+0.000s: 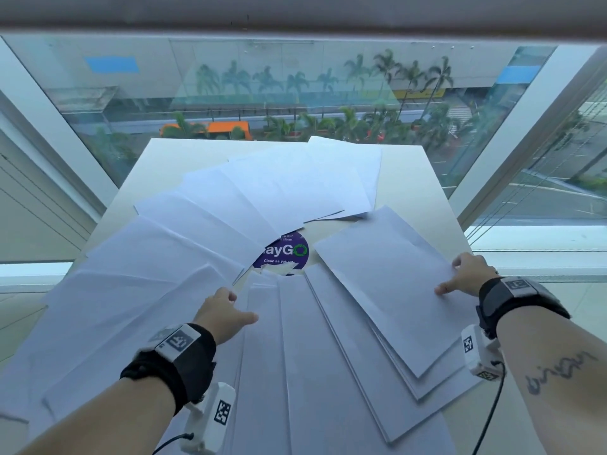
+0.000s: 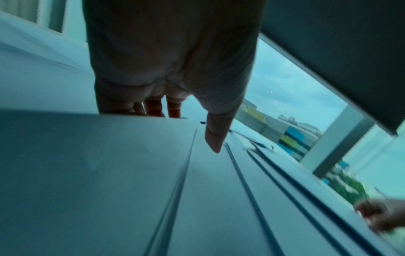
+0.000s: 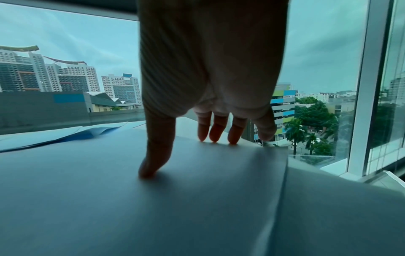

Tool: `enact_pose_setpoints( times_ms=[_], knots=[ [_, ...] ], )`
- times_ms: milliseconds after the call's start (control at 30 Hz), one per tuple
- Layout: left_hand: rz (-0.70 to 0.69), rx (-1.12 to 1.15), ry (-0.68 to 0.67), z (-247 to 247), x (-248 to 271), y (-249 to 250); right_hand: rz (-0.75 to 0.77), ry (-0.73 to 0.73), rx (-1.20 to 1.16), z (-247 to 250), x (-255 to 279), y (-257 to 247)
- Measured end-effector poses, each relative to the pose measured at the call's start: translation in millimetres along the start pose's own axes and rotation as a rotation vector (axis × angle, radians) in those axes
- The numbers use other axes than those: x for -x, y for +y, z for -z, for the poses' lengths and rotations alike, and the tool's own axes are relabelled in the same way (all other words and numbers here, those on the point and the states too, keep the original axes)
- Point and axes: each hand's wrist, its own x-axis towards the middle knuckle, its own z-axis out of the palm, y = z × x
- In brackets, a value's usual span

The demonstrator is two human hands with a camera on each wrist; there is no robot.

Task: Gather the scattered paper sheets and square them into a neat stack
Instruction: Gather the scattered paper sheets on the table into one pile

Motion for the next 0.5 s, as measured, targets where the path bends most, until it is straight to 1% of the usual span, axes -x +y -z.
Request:
enact_pose_setpoints(
  times_ms=[67, 200, 300, 333, 400, 433, 500],
  knots=[
    [0.01, 0.049, -0.024, 1.9, 0.7, -2.4, 0.008, -0.03, -0.006, 1.1, 0.1, 3.2],
    [0.014, 0.109, -0.086, 2.3, 6.6, -8.8, 0.0, -0.035, -0.141, 3.6, 3.6, 4.2],
    [0.011, 0.152, -0.117, 6.7, 11.7, -14.9, 0.031, -0.145, -0.164, 5.6, 6.2, -2.6],
    [0.01, 0.177, -0.094, 10.2, 12.3, -17.9, 0.032, -0.153, -0.168, 4.5, 6.5, -4.6],
    [0.013, 0.189, 0.028, 21.6, 10.3, -25.3, 0.052, -0.093, -0.214, 2.1, 10.5, -7.5],
    [0.018, 0.149, 0.102, 29.2, 8.1, -29.1, 0.044, -0.072, -0.214, 0.7, 12.2, -8.4],
    [0.064, -0.005, 0.196, 47.1, 2.3, -39.6, 0.042, -0.116, -0.212, 0.4, 21.3, -13.5]
  ],
)
